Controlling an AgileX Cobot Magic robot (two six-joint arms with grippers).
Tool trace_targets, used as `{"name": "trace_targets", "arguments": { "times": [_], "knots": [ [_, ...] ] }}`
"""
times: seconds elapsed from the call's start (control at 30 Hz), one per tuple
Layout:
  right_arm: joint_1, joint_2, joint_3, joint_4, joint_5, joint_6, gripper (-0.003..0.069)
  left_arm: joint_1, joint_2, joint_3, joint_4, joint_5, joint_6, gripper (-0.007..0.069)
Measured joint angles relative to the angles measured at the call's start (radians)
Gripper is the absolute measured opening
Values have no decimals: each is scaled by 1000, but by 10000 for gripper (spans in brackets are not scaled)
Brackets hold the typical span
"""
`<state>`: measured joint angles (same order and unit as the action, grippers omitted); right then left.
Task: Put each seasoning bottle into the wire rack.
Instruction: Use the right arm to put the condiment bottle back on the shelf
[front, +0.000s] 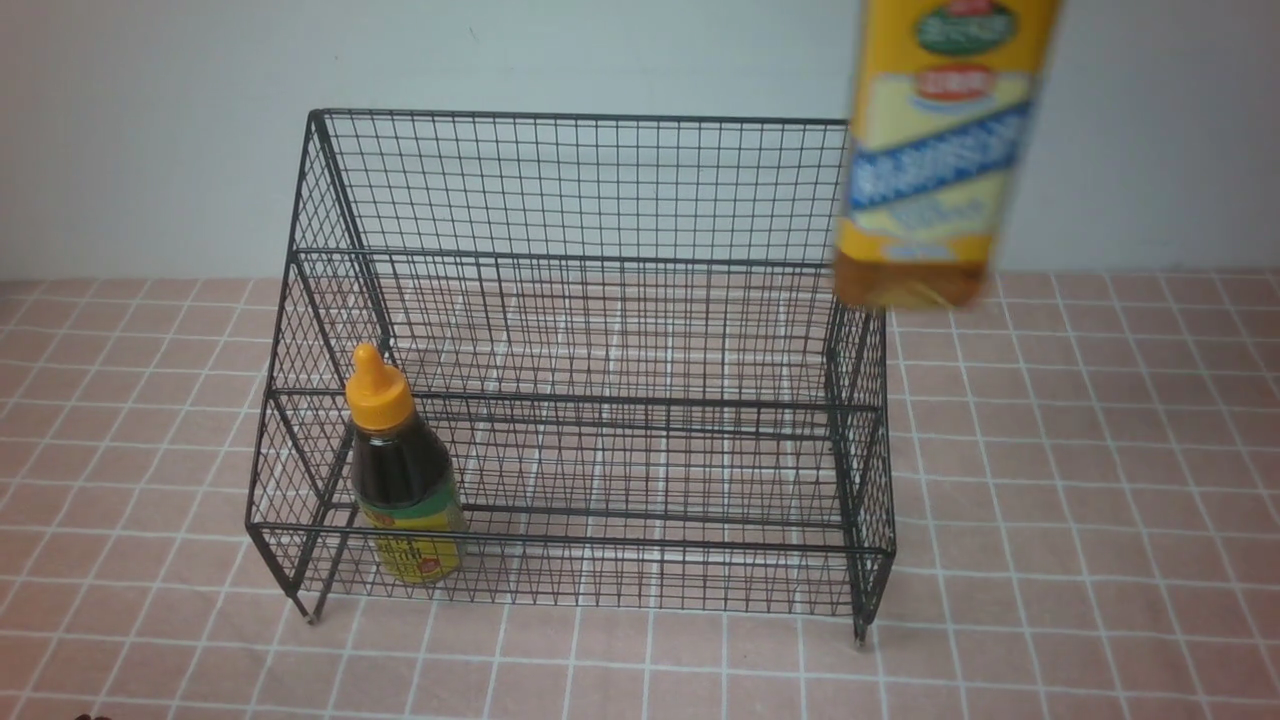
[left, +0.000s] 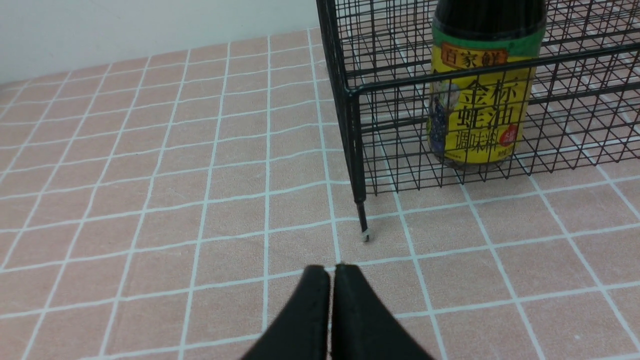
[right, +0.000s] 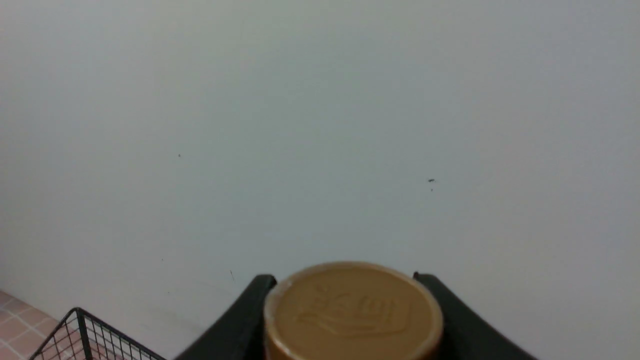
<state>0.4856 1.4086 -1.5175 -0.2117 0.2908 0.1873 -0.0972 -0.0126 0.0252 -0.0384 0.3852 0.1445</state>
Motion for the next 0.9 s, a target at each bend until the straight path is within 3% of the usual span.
{"name": "trace_targets", "arguments": {
  "times": [0.4,0.9],
  "knots": [
    [0,228,-150,4,-48,15,313,0,0,0,0,0,1,-7],
    [0,261,-153,43,236,13,313,0,0,0,0,0,1,-7]
  ]
}}
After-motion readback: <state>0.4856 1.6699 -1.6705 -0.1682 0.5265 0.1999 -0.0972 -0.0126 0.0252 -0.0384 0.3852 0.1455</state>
